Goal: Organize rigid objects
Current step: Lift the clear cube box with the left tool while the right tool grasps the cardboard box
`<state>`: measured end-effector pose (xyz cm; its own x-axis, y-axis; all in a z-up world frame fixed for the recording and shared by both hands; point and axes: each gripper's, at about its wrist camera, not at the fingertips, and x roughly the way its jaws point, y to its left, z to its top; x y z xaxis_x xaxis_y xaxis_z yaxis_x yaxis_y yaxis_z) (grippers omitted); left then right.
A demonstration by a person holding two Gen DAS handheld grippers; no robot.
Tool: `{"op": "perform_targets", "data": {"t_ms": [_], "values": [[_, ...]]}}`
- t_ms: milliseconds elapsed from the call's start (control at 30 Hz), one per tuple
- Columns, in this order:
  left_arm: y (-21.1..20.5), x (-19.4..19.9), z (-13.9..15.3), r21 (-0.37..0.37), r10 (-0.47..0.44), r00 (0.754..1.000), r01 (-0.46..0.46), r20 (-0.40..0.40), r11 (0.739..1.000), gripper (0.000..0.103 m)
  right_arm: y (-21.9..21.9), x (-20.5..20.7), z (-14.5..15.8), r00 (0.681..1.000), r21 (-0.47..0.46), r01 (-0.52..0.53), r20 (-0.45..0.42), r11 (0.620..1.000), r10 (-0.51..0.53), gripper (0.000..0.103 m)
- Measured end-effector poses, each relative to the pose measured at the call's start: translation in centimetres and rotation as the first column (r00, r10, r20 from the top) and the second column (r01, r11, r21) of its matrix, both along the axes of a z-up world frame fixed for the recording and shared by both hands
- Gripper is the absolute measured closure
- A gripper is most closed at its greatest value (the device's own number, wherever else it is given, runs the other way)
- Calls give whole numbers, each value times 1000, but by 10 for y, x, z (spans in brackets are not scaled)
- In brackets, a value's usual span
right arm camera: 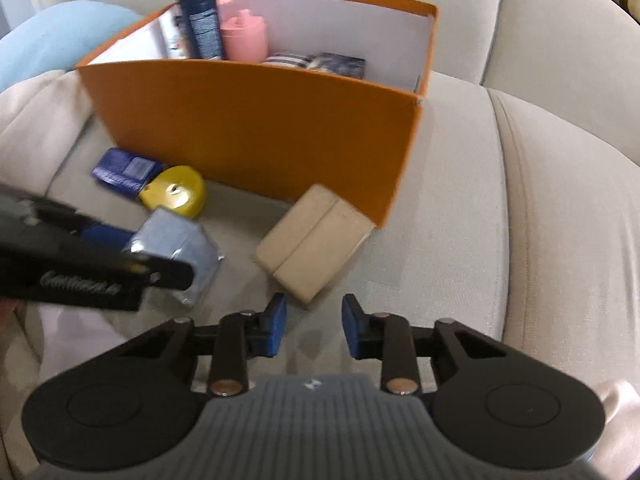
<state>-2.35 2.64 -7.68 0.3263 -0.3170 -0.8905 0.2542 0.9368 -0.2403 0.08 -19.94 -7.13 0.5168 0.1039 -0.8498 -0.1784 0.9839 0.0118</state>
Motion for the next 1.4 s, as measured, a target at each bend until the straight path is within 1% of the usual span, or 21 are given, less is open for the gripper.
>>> {"op": "perform_targets", "data": {"t_ms": [33,100,167,233,333,400,433,467,500,567,667,767,900,1000,1033,1067,1100,1167,1300,1333,1400], "values": [[0,0,0,-3,2,1000,-2,0,1000,48,1,-1,-1,1000,14,-24,5,1000,24,79],[1,1,2,-15,8,1000,-8,0,1000,48,7,2,-3,999,12,-50,15,999,50,81],[1,0,5,-29,18,1000,-18,-1,999,48,14,4,-7,996,31,-87,14,996,86,88],[5,3,5,-28,29,1000,-28,4,999,49,23,6,-6,990,39,-136,31,990,135,88],[14,3,6,-39,40,999,-40,7,998,49,37,6,-1,980,10,-184,78,983,182,87],[16,4,6,-48,43,999,-43,4,998,49,38,2,3,984,-42,-142,101,989,146,72],[16,4,5,-53,44,999,-43,4,998,49,36,-1,4,988,-67,-105,110,992,112,51],[16,5,5,-58,45,999,-45,4,997,49,33,-4,5,989,-74,-71,123,995,80,39],[15,6,4,-63,47,999,-47,3,997,49,28,-7,7,990,-64,-37,134,997,45,37],[14,8,4,-67,52,999,-51,9,996,49,22,-7,9,991,-25,4,134,1000,0,28],[14,11,2,-70,52,999,-51,10,996,49,21,3,-1,994,15,26,103,1000,-27,28],[16,13,-2,-81,46,999,-47,-12,996,49,22,14,-13,996,42,41,76,998,-44,30],[18,13,-5,-67,61,998,-63,-29,996,43,36,17,-21,994,-7,-7,108,1000,8,29],[21,16,-9,-91,85,995,-90,-57,992,41,32,16,-20,994,7,-6,112,1000,5,30],[22,18,-10,-103,93,993,-100,-71,990,42,31,16,-20,994,11,-3,110,1000,2,31],[23,19,-11,-128,96,992,-107,-84,986,49,31,16,-22,994,9,-1,108,1000,0,34],[26,18,-9,-140,110,990,-122,-88,983,49,32,17,-23,995,-2,2,104,1000,-2,35],[30,14,-2,-123,117,991,-124,-67,985,50,29,17,-24,995,1,16,95,1000,-16,38],[40,10,8,-123,154,988,-157,-34,980,50,14,11,-14,987,70,72,139,995,-81,37],[42,11,8,-128,165,986,-168,-33,978,51,13,14,-15,988,87,76,129,993,-86,37],[42,12,9,-128,169,985,-171,-22,977,51,16,17,-21,991,81,71,108,994,-79,37]]}}
